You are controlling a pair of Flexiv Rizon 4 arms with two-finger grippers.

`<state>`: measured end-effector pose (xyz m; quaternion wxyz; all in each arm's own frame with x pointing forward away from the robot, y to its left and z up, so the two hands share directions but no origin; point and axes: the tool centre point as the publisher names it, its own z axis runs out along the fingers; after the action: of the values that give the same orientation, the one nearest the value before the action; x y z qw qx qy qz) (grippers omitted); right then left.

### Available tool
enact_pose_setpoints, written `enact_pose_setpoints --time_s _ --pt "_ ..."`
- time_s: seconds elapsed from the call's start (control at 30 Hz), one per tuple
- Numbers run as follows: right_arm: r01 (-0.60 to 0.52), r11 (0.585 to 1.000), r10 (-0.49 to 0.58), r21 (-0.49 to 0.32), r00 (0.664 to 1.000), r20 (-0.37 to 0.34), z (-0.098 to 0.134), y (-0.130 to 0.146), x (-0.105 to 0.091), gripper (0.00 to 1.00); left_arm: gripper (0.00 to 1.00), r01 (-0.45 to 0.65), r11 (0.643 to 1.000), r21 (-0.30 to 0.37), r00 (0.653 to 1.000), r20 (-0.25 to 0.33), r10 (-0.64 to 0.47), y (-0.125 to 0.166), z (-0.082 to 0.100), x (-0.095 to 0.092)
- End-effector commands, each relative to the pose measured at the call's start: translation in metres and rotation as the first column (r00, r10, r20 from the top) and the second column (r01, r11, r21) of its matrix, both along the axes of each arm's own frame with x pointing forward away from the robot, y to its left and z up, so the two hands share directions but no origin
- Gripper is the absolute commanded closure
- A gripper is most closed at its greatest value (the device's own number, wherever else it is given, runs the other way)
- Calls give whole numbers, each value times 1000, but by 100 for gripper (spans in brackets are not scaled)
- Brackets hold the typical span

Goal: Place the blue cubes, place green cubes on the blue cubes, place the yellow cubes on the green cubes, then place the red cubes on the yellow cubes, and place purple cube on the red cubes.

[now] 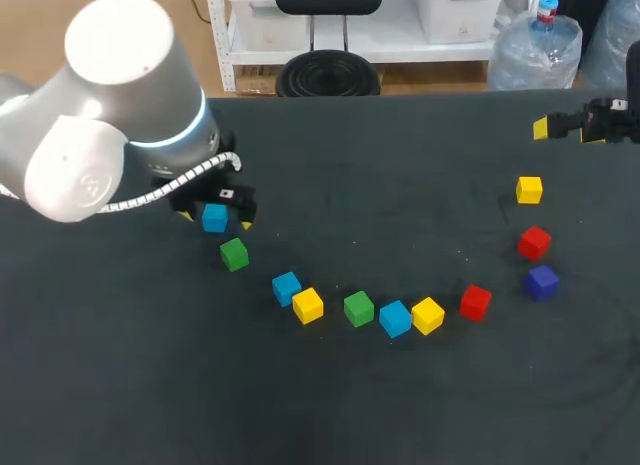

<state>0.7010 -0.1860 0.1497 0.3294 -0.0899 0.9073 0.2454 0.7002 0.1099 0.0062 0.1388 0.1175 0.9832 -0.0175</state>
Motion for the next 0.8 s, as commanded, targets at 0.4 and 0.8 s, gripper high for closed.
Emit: enact_pose_setpoints --time_s 0.4,0.8 --pt "4 1000 -4 -3 1000 1 0 1 -1 0 29 -1 1000 11 1000 -18 1 5 -10 4" --pt "4 1000 -4 -3 1000 1 0 1 -1 0 51 -9 1000 17 1000 -12 9 12 -12 12"
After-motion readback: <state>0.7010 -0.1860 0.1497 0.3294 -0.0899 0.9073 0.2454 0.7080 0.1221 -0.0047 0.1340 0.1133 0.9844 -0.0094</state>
